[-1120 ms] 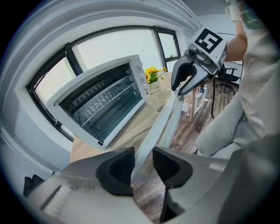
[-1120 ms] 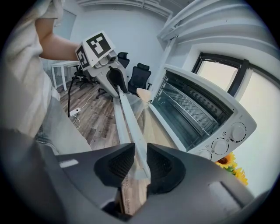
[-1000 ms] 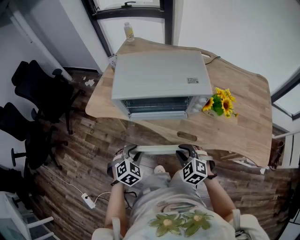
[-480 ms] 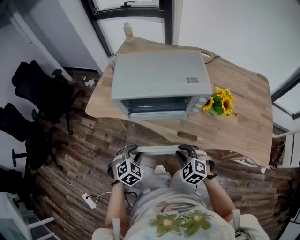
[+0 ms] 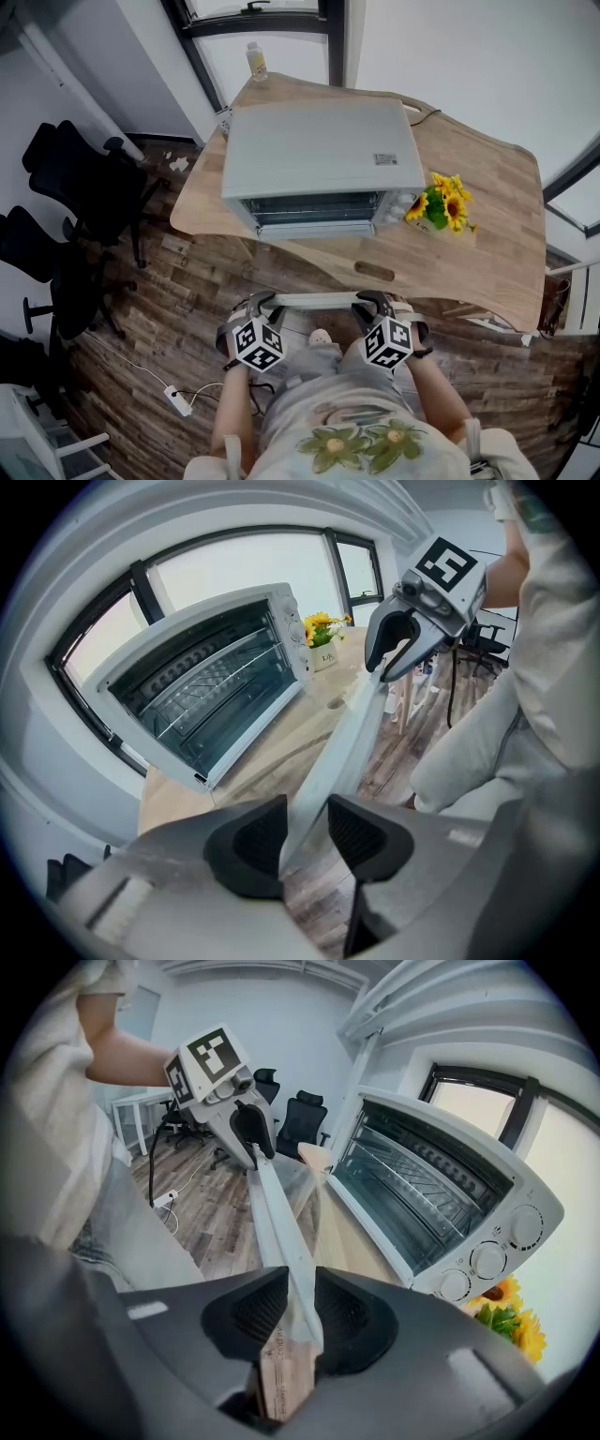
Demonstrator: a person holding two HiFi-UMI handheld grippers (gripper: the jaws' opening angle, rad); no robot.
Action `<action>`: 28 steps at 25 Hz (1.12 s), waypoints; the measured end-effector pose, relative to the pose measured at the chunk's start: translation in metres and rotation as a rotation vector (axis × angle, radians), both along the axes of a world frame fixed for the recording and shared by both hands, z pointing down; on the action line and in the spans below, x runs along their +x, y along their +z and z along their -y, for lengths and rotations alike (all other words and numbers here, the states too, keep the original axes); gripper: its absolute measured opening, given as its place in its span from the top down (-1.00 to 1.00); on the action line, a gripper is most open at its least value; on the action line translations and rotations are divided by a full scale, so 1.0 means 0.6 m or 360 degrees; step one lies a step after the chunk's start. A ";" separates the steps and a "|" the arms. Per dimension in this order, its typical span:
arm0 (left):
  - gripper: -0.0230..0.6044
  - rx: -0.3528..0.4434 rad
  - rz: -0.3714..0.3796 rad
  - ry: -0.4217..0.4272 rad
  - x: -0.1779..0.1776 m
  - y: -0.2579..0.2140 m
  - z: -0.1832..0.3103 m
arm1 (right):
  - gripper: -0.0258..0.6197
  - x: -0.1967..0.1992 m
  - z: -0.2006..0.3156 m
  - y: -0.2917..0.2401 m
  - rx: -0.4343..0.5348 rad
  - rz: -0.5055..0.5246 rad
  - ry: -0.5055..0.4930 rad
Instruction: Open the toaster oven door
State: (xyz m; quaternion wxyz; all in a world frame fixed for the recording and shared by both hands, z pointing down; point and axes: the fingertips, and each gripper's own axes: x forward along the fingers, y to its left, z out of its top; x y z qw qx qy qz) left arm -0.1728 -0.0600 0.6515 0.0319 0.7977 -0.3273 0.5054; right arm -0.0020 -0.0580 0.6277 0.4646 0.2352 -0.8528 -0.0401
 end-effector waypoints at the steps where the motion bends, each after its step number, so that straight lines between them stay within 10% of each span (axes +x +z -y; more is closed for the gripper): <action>1: 0.47 -0.0004 0.0001 0.0002 0.000 0.002 0.000 | 0.64 0.000 0.000 0.002 -0.0003 -0.0002 -0.0001; 28: 0.45 -0.0127 0.0076 0.0083 0.002 0.057 -0.015 | 0.64 0.001 -0.011 0.057 -0.0086 -0.0072 -0.0019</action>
